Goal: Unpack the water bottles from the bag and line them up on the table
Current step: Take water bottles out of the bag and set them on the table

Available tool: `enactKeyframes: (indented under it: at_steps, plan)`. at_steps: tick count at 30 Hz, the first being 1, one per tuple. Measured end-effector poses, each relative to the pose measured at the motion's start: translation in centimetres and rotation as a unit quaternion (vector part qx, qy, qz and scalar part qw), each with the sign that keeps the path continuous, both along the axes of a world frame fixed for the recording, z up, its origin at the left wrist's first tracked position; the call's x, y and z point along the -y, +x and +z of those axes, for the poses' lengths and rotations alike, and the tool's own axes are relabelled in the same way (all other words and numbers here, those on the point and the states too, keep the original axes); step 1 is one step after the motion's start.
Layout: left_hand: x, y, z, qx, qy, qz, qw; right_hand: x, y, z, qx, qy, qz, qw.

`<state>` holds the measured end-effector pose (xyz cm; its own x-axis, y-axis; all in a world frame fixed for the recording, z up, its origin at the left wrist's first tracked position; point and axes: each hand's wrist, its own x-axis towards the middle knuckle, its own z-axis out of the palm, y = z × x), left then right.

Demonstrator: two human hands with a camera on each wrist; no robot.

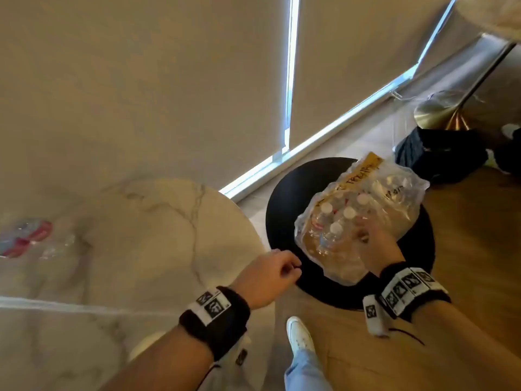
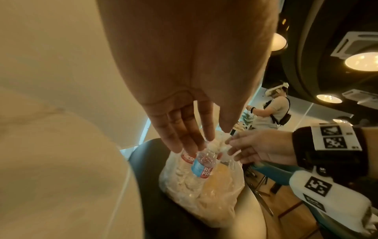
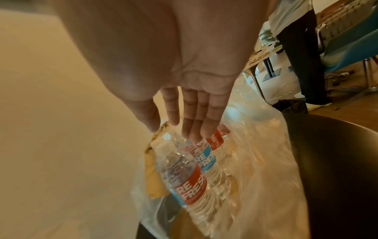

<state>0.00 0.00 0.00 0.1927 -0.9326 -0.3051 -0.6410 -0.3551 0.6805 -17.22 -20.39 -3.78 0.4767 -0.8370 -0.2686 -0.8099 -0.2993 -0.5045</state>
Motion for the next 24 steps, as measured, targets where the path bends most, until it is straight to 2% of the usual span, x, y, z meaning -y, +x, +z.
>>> enactKeyframes:
  at_steps: [2, 4, 6, 9, 12, 15, 18, 22, 24]
  plan:
    - [5.7, -1.0, -2.3, 0.016, -0.009, 0.012, 1.0, 2.9, 0.8, -2.1, -0.021, -0.031, 0.008, 0.999]
    - [10.7, -2.2, -4.4, 0.026, -0.018, 0.032, 0.999, 4.6, 1.7, -3.5, -0.073, -0.029, 0.098, 0.992]
    - [14.0, -3.6, -6.7, 0.035, -0.02, 0.044, 0.998, 5.6, 2.4, -3.8, -0.104, -0.029, 0.092, 0.99]
    - [16.0, -5.0, -9.6, 0.099, -0.048, 0.058, 0.992, 6.1, 2.3, -4.9, -0.088, -0.066, 0.084, 0.99]
    - [15.8, -5.3, -10.6, 0.088, -0.079, 0.065, 0.991, 5.7, 1.6, -4.2, -0.049, -0.037, 0.069, 0.996]
    - [13.1, -4.6, -9.3, 0.033, -0.097, 0.085, 0.991, 4.6, 1.1, -1.9, -0.022, -0.086, 0.092, 0.992]
    - [7.8, -2.9, -6.1, 0.024, -0.123, 0.166, 0.978, 2.4, 2.1, 2.6, 0.012, -0.115, 0.142, 0.983]
    - [-2.4, 0.3, -1.2, -0.013, -0.166, 0.272, 0.948, -2.6, 5.6, 7.0, 0.018, -0.144, 0.236, 0.961]
    - [-8.3, 2.8, -0.1, -0.018, -0.181, 0.315, 0.932, -7.1, 8.8, 8.3, 0.051, -0.098, 0.265, 0.958]
